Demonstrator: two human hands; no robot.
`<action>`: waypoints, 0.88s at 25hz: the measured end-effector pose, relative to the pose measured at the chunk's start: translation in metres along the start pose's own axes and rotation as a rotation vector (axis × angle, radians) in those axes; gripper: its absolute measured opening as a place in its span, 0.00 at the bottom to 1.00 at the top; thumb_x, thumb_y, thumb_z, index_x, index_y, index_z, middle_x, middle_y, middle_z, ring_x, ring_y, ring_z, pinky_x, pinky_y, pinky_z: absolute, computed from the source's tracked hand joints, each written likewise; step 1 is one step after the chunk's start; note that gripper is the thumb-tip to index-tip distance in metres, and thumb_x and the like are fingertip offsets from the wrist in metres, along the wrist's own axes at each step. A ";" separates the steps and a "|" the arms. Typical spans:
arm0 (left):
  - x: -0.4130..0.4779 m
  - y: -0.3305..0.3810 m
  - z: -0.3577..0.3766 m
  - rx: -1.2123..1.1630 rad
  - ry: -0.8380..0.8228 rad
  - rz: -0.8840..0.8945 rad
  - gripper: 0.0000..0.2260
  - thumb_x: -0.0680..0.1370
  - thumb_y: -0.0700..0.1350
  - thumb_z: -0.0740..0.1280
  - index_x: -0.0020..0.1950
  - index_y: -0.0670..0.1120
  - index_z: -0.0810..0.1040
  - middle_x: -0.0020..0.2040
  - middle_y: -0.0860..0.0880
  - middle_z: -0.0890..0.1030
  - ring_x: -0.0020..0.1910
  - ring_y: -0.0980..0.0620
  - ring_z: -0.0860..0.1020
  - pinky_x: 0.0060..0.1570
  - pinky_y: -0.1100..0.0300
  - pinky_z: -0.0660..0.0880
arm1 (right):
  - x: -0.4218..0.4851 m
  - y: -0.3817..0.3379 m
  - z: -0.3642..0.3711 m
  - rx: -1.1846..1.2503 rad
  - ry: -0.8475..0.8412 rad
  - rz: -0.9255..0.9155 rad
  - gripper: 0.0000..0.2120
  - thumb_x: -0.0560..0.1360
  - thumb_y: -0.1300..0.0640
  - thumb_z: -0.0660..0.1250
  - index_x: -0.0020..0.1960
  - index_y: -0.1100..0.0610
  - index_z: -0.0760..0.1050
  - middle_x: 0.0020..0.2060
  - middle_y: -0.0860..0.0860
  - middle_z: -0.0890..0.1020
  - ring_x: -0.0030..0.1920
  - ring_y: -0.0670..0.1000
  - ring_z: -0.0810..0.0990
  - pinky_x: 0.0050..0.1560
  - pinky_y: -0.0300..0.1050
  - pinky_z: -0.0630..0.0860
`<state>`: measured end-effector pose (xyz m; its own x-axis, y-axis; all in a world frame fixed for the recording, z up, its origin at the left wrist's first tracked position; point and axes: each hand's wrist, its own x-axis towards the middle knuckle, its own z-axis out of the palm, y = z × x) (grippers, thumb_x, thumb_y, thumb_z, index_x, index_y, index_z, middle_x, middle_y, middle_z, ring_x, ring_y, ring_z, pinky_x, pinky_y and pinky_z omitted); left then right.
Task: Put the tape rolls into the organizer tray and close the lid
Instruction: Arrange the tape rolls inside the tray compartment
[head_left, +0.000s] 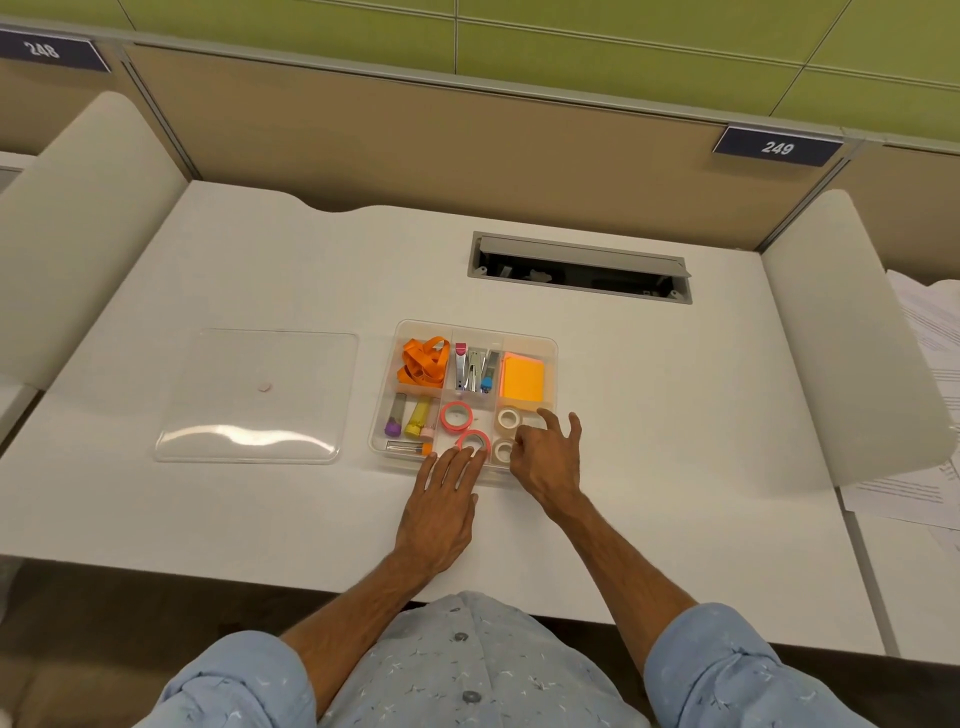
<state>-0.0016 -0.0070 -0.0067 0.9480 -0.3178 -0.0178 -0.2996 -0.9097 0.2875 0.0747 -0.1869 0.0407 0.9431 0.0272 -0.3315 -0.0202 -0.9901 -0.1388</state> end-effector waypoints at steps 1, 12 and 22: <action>0.000 0.001 -0.001 0.004 0.011 0.002 0.26 0.84 0.48 0.67 0.82 0.45 0.67 0.80 0.43 0.73 0.80 0.42 0.72 0.79 0.38 0.69 | 0.000 0.000 -0.001 0.007 -0.004 -0.002 0.15 0.85 0.49 0.63 0.62 0.52 0.85 0.66 0.49 0.85 0.84 0.50 0.64 0.87 0.64 0.45; 0.008 -0.003 -0.009 0.020 0.027 0.011 0.22 0.83 0.47 0.69 0.77 0.44 0.76 0.73 0.42 0.81 0.73 0.42 0.79 0.77 0.36 0.72 | 0.001 0.002 -0.003 -0.010 -0.004 -0.017 0.18 0.85 0.45 0.60 0.59 0.52 0.86 0.64 0.48 0.87 0.84 0.49 0.64 0.88 0.62 0.44; 0.020 -0.044 -0.038 -0.083 0.128 -0.090 0.21 0.87 0.46 0.62 0.80 0.44 0.71 0.80 0.43 0.72 0.82 0.42 0.68 0.82 0.35 0.64 | 0.015 -0.030 -0.012 0.042 0.348 -0.062 0.17 0.84 0.47 0.61 0.67 0.50 0.82 0.66 0.48 0.84 0.73 0.53 0.74 0.73 0.56 0.67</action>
<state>0.0349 0.0371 0.0164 0.9780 -0.1949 0.0741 -0.2085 -0.9059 0.3685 0.0931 -0.1583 0.0515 0.9994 0.0313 0.0151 0.0336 -0.9814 -0.1892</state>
